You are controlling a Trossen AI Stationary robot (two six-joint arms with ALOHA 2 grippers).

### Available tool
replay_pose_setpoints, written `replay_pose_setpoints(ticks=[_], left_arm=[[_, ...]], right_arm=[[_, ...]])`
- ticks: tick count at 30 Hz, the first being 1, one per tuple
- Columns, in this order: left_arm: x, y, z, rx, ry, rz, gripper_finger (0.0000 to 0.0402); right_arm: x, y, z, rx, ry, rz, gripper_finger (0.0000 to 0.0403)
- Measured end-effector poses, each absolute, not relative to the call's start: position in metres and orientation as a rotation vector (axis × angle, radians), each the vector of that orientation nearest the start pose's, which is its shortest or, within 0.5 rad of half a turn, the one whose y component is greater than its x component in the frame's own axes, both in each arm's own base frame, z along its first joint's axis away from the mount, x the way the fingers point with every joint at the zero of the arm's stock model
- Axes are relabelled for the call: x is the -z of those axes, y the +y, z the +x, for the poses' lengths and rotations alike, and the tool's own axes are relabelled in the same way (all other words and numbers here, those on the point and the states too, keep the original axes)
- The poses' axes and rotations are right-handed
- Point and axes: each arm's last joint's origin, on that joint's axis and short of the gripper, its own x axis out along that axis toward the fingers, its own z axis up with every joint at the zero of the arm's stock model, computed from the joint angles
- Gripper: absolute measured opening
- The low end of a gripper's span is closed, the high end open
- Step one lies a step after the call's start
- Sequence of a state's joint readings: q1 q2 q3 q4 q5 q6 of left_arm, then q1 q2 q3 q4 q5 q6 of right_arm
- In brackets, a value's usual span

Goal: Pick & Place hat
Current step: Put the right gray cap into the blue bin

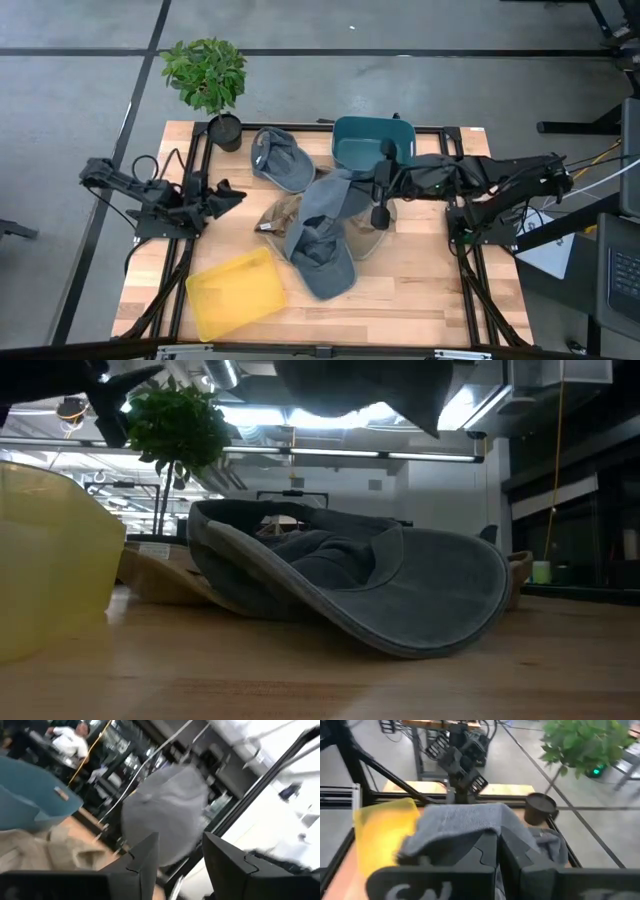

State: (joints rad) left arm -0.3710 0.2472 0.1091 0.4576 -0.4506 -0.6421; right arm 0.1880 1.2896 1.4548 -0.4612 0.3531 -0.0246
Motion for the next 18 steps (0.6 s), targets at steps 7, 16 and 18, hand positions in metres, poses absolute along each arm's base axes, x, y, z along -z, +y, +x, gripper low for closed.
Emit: replay_pose_setpoints(ticks=[7, 16, 18], left_arm=[[-0.249, -0.036, 0.126, -0.023, -0.223, -0.645, 0.0225], [-0.284, -0.034, 0.163, -0.004, -0.188, -0.667, 0.0308], [-0.286, -0.032, 0.173, 0.041, -0.154, -0.700, 0.0314]], right_arm=[[-0.431, 0.030, 0.269, 0.101, 0.269, -0.109, 0.0006], [-0.432, 0.021, 0.271, 0.051, 0.255, -0.110, 0.0006], [-0.432, 0.021, 0.271, 0.051, 0.256, -0.122, 0.0006]])
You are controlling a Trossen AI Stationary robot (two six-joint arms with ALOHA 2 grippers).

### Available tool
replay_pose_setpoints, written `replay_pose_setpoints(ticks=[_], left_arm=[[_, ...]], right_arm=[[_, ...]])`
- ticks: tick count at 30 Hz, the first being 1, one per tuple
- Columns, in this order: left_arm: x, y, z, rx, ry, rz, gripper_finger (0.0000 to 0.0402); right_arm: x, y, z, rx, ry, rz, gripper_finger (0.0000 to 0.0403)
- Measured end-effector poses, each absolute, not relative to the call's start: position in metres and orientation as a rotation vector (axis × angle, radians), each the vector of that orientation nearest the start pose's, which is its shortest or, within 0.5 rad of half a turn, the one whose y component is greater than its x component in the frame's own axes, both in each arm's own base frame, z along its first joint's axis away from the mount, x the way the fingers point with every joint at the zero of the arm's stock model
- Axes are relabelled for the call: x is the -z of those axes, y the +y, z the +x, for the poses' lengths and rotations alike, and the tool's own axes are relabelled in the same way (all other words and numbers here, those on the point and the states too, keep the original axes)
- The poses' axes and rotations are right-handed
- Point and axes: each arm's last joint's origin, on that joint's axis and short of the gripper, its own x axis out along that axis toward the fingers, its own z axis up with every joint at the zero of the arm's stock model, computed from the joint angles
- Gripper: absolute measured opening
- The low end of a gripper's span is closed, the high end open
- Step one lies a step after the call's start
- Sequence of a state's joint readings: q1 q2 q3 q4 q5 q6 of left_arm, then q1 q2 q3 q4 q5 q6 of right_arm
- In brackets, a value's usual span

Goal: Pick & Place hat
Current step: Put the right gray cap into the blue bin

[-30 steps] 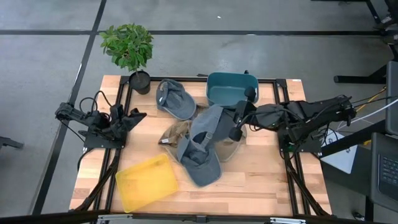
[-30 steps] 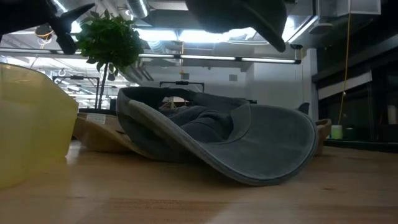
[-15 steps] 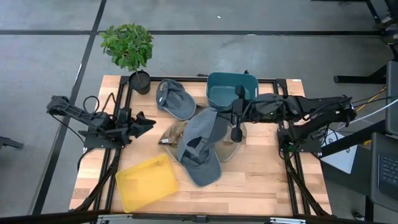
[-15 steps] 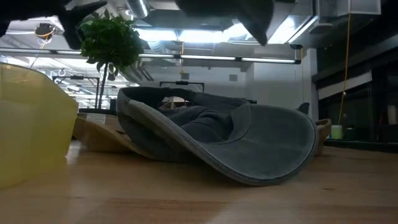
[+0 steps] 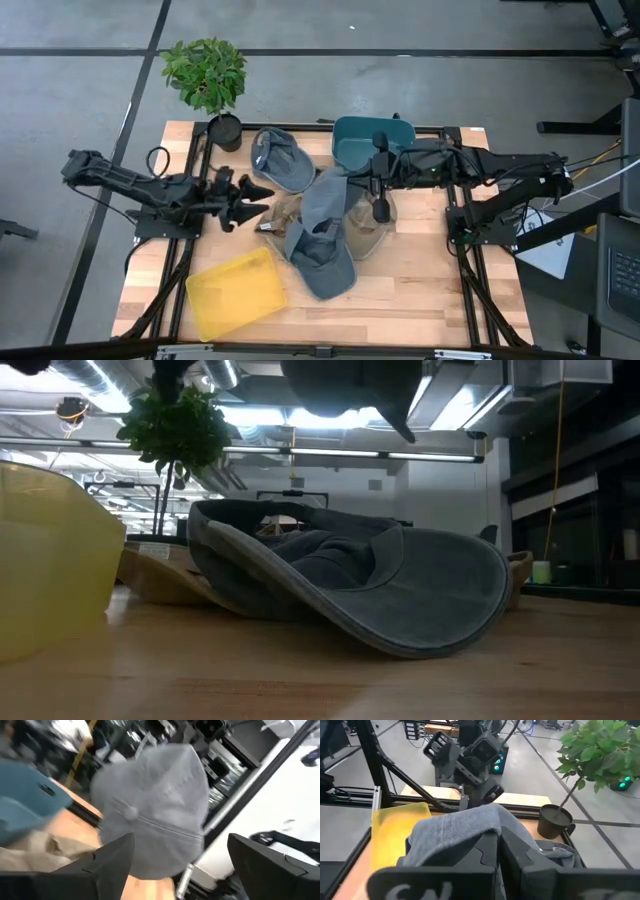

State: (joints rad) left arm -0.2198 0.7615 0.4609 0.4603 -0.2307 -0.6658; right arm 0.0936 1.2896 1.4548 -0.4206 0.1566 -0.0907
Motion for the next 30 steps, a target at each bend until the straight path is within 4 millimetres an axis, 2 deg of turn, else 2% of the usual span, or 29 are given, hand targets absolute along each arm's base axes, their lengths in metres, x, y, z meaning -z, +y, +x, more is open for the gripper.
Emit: replay_pose_setpoints(ticks=[4, 10, 13, 20, 30], left_arm=[[-0.285, -0.027, 0.192, 0.059, -0.094, -0.670, 0.0314], [-0.292, -0.024, 0.212, 0.012, -0.080, -0.427, 0.0313], [-0.297, -0.023, 0.221, 0.030, -0.074, -0.374, 0.0313], [-0.299, -0.024, 0.239, 0.165, -0.022, -0.390, 0.0313], [-0.289, -0.018, 0.252, 0.133, 0.025, -0.377, 0.0313]], right_arm=[[-0.432, 0.020, 0.271, 0.048, 0.255, -0.121, 0.0007], [-0.433, 0.020, 0.271, 0.028, 0.251, -0.117, 0.0007], [-0.433, 0.020, 0.271, 0.028, 0.251, -0.115, 0.0007], [-0.430, 0.021, 0.278, 0.029, 0.249, -0.114, 0.0007], [-0.424, 0.024, 0.294, -0.014, 0.227, -0.117, 0.0007]])
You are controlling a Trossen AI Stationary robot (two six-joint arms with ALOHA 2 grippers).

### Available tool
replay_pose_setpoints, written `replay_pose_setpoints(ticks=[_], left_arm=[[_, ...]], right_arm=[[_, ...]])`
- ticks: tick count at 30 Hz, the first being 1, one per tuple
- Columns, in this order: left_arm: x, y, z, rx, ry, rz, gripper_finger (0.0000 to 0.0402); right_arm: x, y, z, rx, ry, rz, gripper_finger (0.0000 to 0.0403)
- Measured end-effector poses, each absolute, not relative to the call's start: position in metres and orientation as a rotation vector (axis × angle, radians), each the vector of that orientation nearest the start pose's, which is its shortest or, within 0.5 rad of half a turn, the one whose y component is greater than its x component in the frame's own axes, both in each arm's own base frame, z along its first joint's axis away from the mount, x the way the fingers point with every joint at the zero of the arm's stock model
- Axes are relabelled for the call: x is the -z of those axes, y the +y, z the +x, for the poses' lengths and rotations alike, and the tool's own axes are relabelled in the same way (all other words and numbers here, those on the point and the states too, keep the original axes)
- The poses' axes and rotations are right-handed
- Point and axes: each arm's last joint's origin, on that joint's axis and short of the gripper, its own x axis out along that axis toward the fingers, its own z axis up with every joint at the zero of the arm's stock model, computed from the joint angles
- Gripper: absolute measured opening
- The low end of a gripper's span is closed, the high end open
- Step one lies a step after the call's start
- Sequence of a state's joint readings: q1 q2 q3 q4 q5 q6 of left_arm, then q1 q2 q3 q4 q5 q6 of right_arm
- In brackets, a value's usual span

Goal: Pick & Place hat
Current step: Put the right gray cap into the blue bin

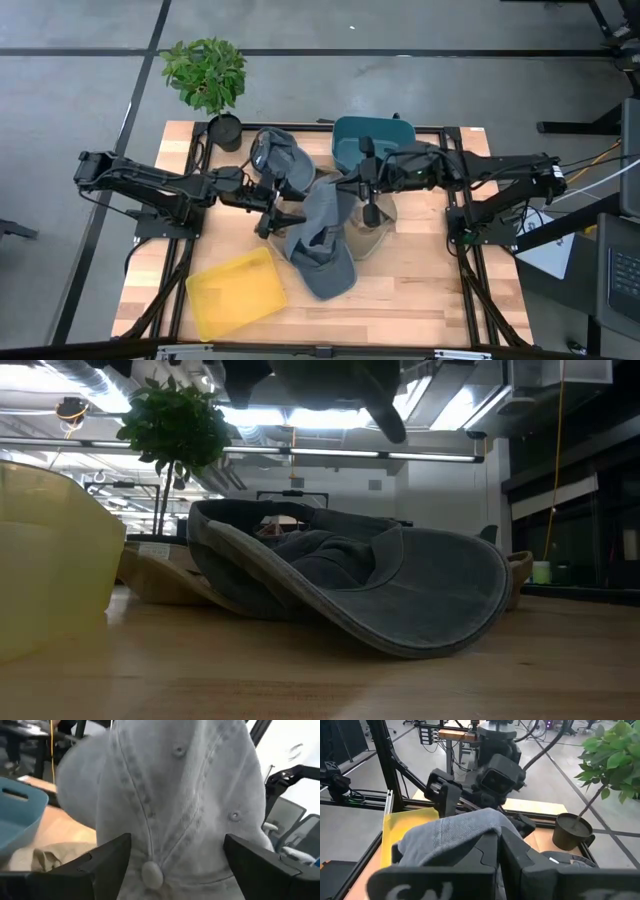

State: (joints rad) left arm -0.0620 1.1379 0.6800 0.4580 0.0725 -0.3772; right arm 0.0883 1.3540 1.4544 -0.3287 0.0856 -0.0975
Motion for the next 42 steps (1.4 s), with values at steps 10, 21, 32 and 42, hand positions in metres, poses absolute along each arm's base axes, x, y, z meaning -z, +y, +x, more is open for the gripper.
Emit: replay_pose_setpoints(ticks=[10, 21, 32, 42], left_arm=[[-0.284, -0.018, 0.254, 0.099, 0.042, -0.272, 0.0312], [-0.285, -0.013, 0.254, -0.068, 0.018, -0.201, 0.0270], [-0.286, -0.011, 0.253, -0.130, 0.002, -0.177, 0.0034], [-0.297, -0.005, 0.248, -0.318, -0.083, -0.050, 0.0021]], right_arm=[[-0.428, 0.024, 0.295, -0.014, 0.186, -0.136, 0.0007], [-0.428, 0.023, 0.294, -0.013, 0.184, -0.129, 0.0007], [-0.425, 0.023, 0.294, -0.014, 0.216, -0.125, 0.0007], [-0.418, 0.023, 0.292, 0.006, 0.291, 0.033, 0.0030]])
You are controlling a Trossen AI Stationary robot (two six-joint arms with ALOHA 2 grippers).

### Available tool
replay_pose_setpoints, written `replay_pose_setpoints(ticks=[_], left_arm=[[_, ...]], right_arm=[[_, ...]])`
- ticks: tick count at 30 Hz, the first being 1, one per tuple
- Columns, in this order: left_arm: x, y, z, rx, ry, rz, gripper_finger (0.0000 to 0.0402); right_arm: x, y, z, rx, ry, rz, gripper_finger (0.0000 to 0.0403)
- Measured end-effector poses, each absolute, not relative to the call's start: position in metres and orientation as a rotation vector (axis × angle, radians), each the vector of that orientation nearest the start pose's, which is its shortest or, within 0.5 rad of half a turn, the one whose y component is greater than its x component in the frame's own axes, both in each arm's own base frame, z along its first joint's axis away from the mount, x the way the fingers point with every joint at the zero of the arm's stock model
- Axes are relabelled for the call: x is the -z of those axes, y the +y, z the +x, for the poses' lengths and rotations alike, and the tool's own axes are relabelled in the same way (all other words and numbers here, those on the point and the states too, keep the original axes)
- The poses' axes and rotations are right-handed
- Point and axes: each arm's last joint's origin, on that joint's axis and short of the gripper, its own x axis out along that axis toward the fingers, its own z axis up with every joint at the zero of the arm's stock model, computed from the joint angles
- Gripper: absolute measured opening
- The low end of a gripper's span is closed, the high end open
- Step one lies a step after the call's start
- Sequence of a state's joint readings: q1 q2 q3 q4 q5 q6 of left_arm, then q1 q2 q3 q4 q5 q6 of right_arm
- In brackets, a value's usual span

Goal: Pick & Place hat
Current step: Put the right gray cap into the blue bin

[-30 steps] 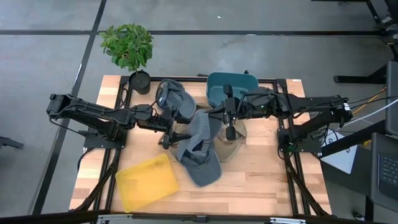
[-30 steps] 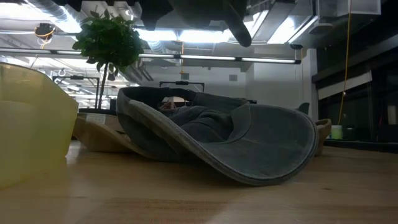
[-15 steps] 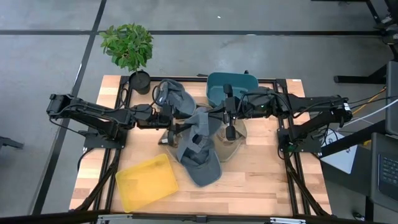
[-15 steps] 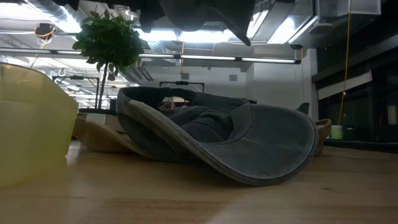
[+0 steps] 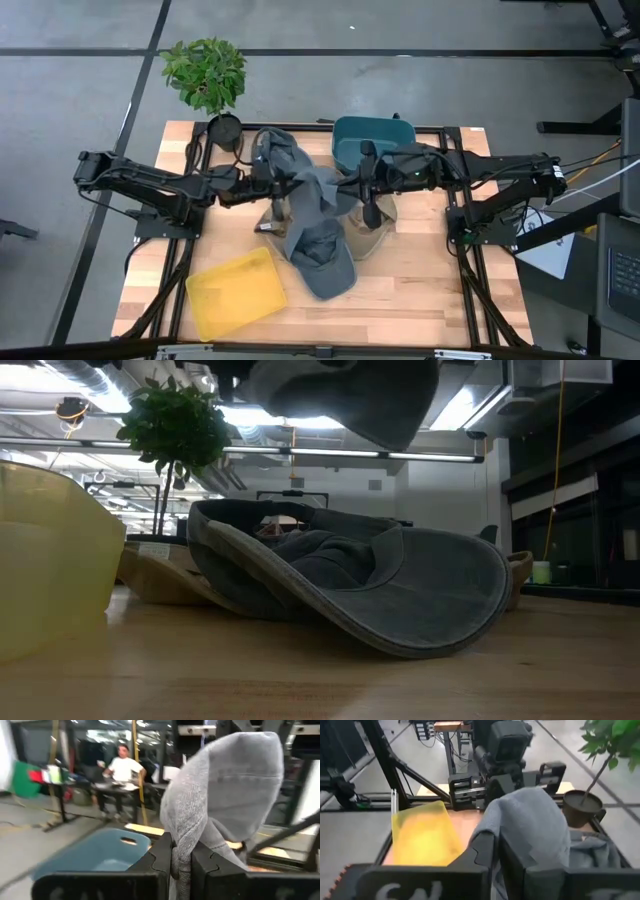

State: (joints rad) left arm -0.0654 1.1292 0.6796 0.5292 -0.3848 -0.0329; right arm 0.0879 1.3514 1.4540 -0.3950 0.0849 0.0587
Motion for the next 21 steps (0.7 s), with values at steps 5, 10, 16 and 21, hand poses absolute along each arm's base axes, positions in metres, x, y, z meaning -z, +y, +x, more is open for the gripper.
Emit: replay_pose_setpoints(ticks=[5, 10, 16, 21], left_arm=[[-0.303, -0.003, 0.244, -0.411, -0.100, 0.035, 0.0021], [-0.311, -0.001, 0.237, -0.462, -0.112, 0.147, 0.0021], [-0.319, -0.005, 0.228, -0.305, -0.119, 0.307, 0.0021], [-0.318, -0.011, 0.222, -0.087, -0.106, 0.297, 0.0021]], right_arm=[[-0.418, 0.023, 0.292, 0.018, 0.295, 0.139, 0.0037], [-0.414, 0.025, 0.290, -0.028, 0.348, 0.270, 0.0039], [-0.412, 0.027, 0.289, -0.124, 0.384, 0.341, 0.0084], [-0.411, 0.024, 0.294, -0.130, 0.381, 0.341, 0.0153]])
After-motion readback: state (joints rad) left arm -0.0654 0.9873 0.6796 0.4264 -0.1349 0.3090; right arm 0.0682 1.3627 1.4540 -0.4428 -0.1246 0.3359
